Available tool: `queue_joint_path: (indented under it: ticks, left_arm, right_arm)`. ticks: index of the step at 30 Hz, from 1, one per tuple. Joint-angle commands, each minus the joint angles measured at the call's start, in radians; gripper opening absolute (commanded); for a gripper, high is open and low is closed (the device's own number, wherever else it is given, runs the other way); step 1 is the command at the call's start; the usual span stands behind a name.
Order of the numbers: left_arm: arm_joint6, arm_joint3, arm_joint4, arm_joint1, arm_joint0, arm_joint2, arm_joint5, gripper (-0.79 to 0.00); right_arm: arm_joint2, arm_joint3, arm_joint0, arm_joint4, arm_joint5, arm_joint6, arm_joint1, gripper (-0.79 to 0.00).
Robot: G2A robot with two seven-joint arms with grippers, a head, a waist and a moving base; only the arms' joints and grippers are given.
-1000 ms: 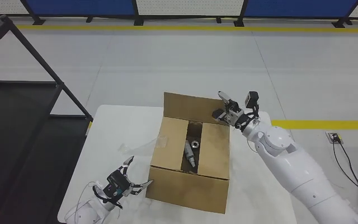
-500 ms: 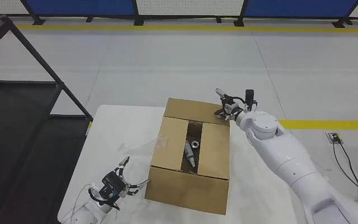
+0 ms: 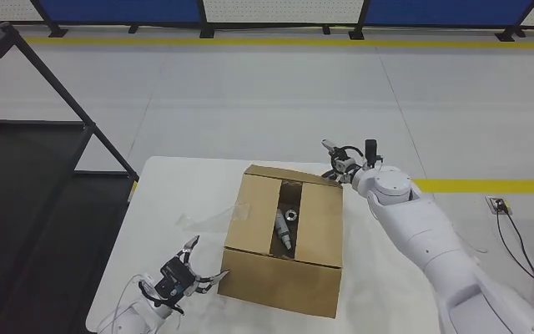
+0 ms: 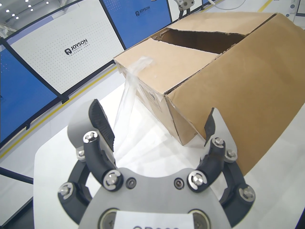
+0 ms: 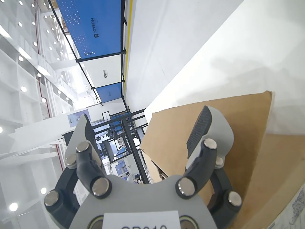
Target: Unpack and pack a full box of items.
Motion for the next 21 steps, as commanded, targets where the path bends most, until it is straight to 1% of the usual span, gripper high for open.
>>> queue_joint_path:
  ticks: [1, 3, 6, 11, 14, 16, 18, 21]
  left_arm:
    - [0.001, 0.000, 0.002, 0.001, 0.001, 0.003, 0.002, 0.000]
    - [0.005, -0.004, -0.001, 0.002, 0.004, 0.002, 0.008, 0.000]
    - [0.026, -0.014, -0.027, 0.004, 0.011, -0.009, 0.012, 0.000]
    - [0.059, -0.027, -0.067, 0.008, 0.021, -0.038, 0.010, 0.000]
    - [0.075, -0.032, -0.102, 0.010, 0.023, -0.055, 0.004, 0.000]
    - [0.082, -0.035, -0.120, 0.012, 0.024, -0.071, 0.005, 0.000]
    - [0.085, -0.036, -0.141, 0.013, 0.025, -0.085, 0.013, 0.000]
    - [0.082, -0.033, -0.174, 0.014, 0.027, -0.104, 0.021, 0.000]
  right_arm:
    - [0.015, 0.019, 0.001, 0.009, -0.033, 0.011, -0.003, 0.000]
    - [0.039, 0.041, -0.003, 0.031, -0.083, 0.049, 0.001, 0.000]
    - [0.075, 0.069, -0.013, 0.048, -0.162, 0.147, 0.018, 0.000]
    - [0.149, 0.114, -0.050, 0.084, -0.308, 0.354, 0.071, 0.000]
    - [0.191, 0.121, -0.080, 0.098, -0.375, 0.459, 0.105, 0.000]
    - [0.217, 0.116, -0.100, 0.107, -0.401, 0.505, 0.125, 0.000]
    - [0.235, 0.093, -0.123, 0.106, -0.401, 0.544, 0.141, 0.000]
    - [0.237, 0.044, -0.146, 0.054, -0.368, 0.539, 0.157, 0.000]
